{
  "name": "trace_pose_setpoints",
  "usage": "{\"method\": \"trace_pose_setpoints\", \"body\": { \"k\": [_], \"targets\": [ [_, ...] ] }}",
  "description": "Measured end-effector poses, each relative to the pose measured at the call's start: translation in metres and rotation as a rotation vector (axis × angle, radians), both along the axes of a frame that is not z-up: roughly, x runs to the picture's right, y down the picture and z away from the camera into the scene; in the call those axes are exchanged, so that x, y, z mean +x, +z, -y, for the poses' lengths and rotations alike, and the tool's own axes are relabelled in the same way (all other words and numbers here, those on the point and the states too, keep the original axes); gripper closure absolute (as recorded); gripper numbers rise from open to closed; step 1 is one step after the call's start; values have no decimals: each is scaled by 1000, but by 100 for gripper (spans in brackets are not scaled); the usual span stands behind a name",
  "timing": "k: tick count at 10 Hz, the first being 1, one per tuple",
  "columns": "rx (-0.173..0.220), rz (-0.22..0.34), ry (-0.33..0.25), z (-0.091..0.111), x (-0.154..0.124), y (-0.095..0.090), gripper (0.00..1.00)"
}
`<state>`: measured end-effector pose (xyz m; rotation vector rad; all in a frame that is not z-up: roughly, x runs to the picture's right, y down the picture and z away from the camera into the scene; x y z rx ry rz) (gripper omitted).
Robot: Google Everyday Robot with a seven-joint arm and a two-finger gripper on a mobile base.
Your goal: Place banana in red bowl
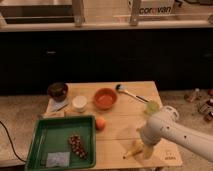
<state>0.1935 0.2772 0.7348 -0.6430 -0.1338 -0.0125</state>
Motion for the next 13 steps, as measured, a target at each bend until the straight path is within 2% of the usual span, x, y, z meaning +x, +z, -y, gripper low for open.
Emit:
{"method": "trace_pose_setpoints", "body": {
  "k": [13],
  "targets": [
    [-7,11,-18,-20,6,16,20]
  ]
}}
